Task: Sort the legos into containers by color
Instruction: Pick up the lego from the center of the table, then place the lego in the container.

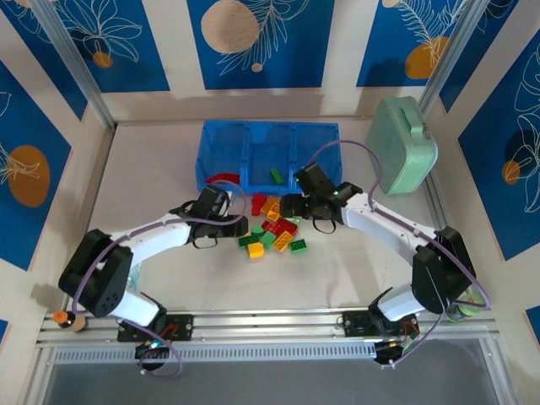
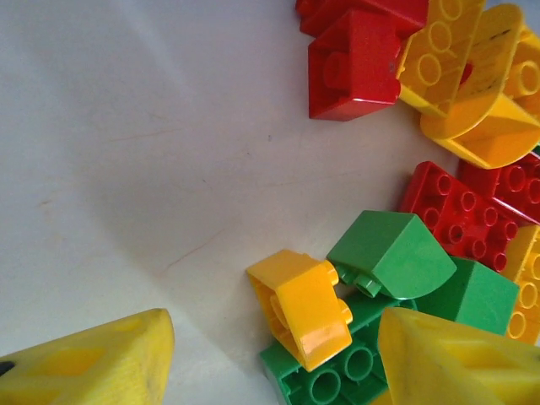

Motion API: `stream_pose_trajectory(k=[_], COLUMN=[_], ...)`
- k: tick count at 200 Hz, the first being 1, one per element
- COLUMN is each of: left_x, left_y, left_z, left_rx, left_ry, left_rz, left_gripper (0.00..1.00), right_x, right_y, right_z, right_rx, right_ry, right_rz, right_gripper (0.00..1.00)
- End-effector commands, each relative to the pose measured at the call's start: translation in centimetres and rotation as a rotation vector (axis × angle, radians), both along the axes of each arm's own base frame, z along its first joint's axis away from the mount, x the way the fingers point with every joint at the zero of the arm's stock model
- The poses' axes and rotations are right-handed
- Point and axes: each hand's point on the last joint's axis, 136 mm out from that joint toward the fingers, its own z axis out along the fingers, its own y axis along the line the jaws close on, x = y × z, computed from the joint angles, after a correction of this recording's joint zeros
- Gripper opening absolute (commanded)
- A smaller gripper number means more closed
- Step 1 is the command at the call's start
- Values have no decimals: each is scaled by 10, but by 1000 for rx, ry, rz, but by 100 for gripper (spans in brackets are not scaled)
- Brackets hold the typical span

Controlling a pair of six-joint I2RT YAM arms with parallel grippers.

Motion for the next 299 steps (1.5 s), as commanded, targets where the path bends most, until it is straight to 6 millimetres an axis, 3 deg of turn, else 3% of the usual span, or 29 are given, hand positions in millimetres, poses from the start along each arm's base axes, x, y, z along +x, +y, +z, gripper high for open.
stream_pose_trajectory(k=[1,58,115,157,172,191,208,241,267,299], left_x=[6,6,6,7,9,17,28,54,76,100], left_y=[-17,-23,-18,-19,-22,-33,-44,-71,-108,-146], left_z=[4,-16,-25,-20,-10,13,38,78,106,126], left_rx=[-30,-3,24,42,36,-13,-51,-122,-225,-282], left_ry=[-8,29,44,39,21,-23,-76,-160,-197,-225], left_rz=[-16,2,18,6,3,-15,-37,-86,-150,-220], left_gripper=[63,61,36,27,25,24,24,23,23,23], right_x=[4,3,-2,-5,-6,-12,-18,-29,-34,-41], right_y=[-1,-10,-26,-36,-45,-87,-105,-111,-108,-104], right_z=[16,13,14,15,13,-4,-21,-30,-35,-40], right_rx=[68,73,86,97,75,-14,3,13,32,40], right_ry=[-48,-50,-65,-71,-72,17,98,113,137,146], right_rz=[-32,-50,-89,-112,-141,-334,-397,-412,-401,-395], right_gripper=[83,82,82,81,80,78,78,78,78,79])
